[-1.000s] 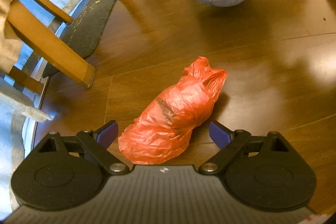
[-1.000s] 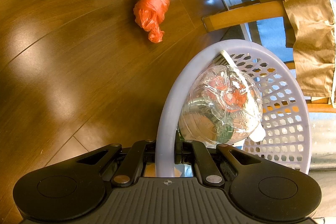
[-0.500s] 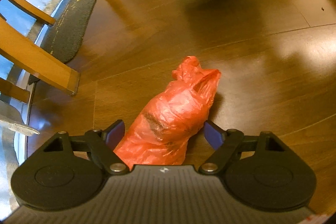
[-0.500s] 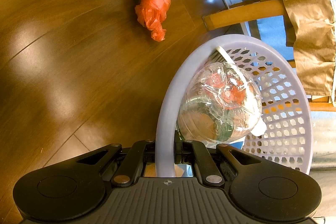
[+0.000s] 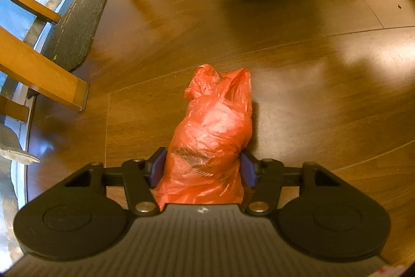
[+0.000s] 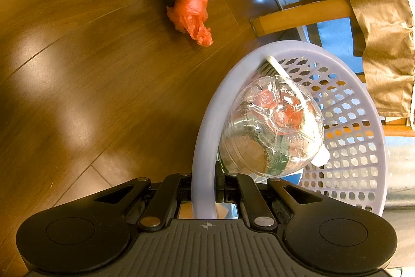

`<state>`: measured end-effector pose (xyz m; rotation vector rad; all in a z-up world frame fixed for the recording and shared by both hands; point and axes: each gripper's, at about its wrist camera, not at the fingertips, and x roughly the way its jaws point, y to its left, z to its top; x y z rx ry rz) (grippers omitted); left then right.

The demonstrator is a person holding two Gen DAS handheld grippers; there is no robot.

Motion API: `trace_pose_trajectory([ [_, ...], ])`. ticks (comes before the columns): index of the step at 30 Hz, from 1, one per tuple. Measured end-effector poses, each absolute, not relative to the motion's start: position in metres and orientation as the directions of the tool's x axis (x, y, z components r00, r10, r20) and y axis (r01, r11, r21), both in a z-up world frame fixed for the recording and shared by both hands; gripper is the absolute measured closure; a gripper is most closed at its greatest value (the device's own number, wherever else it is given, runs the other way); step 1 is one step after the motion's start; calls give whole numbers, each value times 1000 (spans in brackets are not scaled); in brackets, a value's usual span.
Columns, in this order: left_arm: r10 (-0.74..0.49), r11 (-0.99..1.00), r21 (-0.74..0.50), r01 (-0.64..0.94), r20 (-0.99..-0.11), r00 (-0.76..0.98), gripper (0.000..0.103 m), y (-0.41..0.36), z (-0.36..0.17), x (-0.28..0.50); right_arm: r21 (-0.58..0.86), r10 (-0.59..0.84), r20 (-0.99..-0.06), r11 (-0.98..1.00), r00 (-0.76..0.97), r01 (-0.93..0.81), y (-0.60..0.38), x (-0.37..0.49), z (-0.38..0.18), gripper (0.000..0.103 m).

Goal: Collect trash
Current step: 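Lower the left gripper onto the red plastic bag and grasp it, then carry the red bag with the left gripper over the wastebasket held by the right gripper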

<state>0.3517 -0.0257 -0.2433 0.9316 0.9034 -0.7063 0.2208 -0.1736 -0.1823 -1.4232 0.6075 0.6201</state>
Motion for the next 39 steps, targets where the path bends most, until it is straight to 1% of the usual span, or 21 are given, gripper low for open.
trace_pose_trajectory([
  [7, -128, 457, 351, 817, -883, 451, 57, -24, -239, 350, -701, 29, -711, 49, 703, -711, -173, 222, -182, 101],
  [15, -145, 478, 334, 812, -882, 448, 67, -24, -233, 343, -700, 28, -712, 54, 702, -712, -174, 220, -183, 101],
  [26, -159, 509, 292, 810, -893, 422, 68, -27, -222, 330, -699, 29, -713, 51, 700, -714, -173, 221, -180, 101],
  [39, -176, 501, 282, 818, -892, 416, 68, -30, -209, 316, -691, 48, -720, 43, 692, -721, -169, 216, -178, 101],
])
